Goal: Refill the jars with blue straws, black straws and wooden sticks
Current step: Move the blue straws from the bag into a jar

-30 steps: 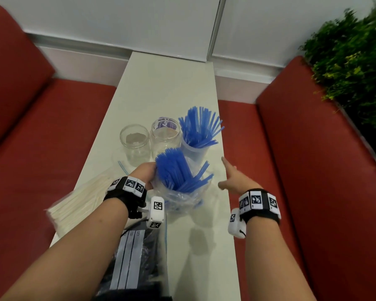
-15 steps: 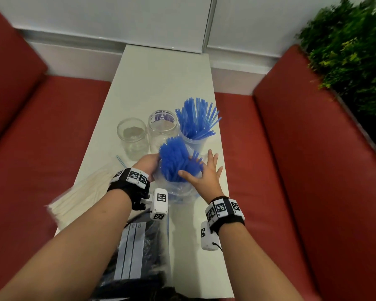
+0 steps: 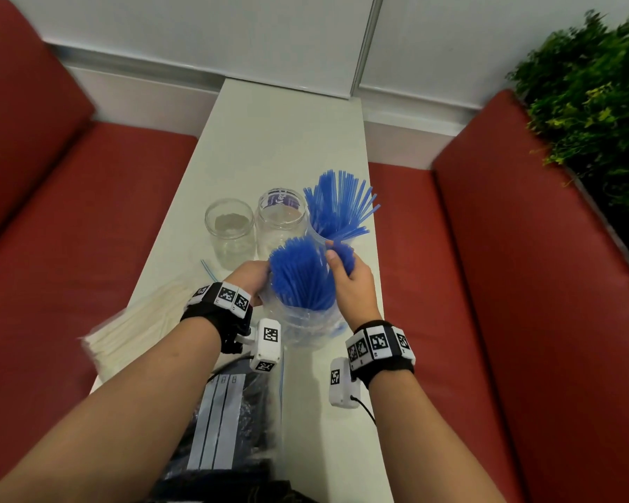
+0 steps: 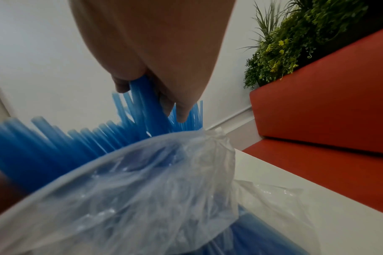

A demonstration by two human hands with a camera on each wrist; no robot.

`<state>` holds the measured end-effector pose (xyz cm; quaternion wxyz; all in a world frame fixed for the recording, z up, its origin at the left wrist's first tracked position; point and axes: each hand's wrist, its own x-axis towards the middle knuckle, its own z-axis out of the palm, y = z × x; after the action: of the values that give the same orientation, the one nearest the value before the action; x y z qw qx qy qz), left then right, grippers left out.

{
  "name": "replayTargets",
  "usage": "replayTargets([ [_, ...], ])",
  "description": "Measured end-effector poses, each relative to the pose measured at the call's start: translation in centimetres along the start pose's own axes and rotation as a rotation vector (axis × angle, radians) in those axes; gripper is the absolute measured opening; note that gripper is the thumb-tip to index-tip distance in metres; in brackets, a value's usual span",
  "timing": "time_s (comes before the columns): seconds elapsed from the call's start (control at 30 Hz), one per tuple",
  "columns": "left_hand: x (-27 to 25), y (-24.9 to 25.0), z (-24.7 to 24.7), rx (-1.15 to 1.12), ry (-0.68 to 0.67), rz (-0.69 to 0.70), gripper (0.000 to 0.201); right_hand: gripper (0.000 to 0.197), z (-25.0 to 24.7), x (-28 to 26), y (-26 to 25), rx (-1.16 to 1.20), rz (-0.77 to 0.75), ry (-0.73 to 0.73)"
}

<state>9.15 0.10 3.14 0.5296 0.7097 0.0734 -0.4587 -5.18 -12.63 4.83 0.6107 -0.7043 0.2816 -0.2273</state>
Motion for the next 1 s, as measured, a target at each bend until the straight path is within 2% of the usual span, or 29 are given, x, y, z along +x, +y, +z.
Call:
replayTargets([
  [0.2,0.7,0.0,0.3,0.001,0.010,0.001,0.026,0.018,-0.6,0.7,-1.0,0.114,-0.049,0.043],
  [0.37,1.1,-0.1,0.2,0.060,0.013,0.013,0.016,0.008,-1.8,2.3,-2.5,0.302,-0.069,0.083],
  [0.5,1.4,-0.2,0.4,0.160,-0.009,0.009,0.014,0.003,-1.3,2.4,-3.1,0.266,-0.012,0.011],
  [0.57,1.6,-0.3,0.3,0.120,-0.023,0.024,0.031,0.004,-1.8,3.1,-4.1,0.250,-0.030,0.007],
  [0.63,1.6,-0.4,0.0,0.076,-0.027,0.051,0.040,0.005,-2.6,4.0,-5.5,0.235,-0.082,0.004],
  [0.7,1.7,-0.5,-0.1,0.032,-0.029,0.063,0.040,0.005,-2.8,4.7,-6.5,0.192,-0.116,-0.009],
  [0.87,1.6,-0.6,-0.2,-0.012,-0.009,0.058,0.039,0.006,-2.4,4.5,-7.3,0.151,-0.062,-0.078],
  [1.0,1.8,-0.6,-0.4,-0.007,-0.015,0.060,0.039,0.010,-3.8,6.3,-13.0,0.201,-0.201,-0.081],
])
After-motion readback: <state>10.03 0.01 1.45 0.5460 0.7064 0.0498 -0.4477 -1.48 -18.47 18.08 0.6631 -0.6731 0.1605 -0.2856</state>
